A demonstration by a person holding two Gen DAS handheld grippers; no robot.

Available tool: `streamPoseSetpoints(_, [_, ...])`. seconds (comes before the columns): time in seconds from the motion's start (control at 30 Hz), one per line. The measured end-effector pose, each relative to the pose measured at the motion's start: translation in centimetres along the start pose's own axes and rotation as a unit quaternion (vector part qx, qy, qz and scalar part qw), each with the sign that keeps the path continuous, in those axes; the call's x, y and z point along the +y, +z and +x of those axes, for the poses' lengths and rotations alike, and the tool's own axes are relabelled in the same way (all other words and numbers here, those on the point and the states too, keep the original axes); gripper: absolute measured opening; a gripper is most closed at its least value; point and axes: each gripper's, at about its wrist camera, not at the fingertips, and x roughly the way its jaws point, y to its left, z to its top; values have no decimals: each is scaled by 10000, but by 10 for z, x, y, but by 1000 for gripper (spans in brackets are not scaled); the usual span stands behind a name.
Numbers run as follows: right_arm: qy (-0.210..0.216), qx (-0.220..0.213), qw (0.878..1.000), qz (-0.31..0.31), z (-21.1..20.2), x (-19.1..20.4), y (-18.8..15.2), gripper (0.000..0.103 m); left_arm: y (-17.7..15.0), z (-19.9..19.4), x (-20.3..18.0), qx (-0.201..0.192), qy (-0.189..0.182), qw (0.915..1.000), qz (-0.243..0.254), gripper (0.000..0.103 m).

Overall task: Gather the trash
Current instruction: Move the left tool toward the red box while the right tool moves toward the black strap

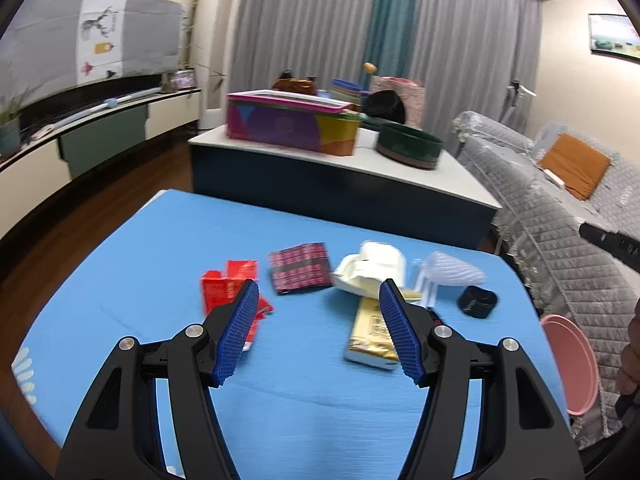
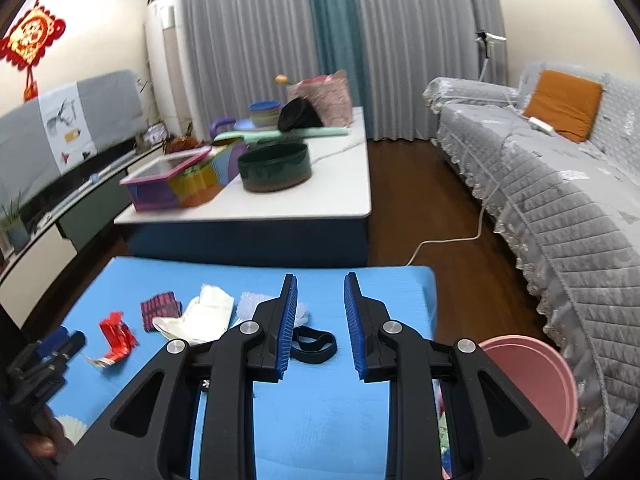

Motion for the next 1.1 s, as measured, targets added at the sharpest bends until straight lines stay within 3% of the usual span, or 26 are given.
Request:
streamPoseSetpoints(0.17, [11,261,9997,29,42,1,-24,27,-13,4,11,-40,441,9990,-86,61])
streamPoseSetpoints(0.27, [12,461,9989,16,66,1,-33,43,-18,11,22,1,698,9972,-264,61])
streamPoseSetpoints(0.33, [-82,528,9985,-94,80,2,-38,59,-21,17,30,81,883,9950,-454,61])
streamPoseSetpoints(0.63, [-19,1000,9943,-361,126,12,-51,83,-31,49,58,584,1419,9822,-1082,63])
streamPoseSetpoints(0.9, [-158,1308,9901,-477,147,15,-57,84,-37,66,68,914,1475,9751,-1382,63])
streamPoseSetpoints(1.1, [-168,1459,9880,-483,158,13,-60,84,-39,80,68,1144,1320,9730,-1506,63])
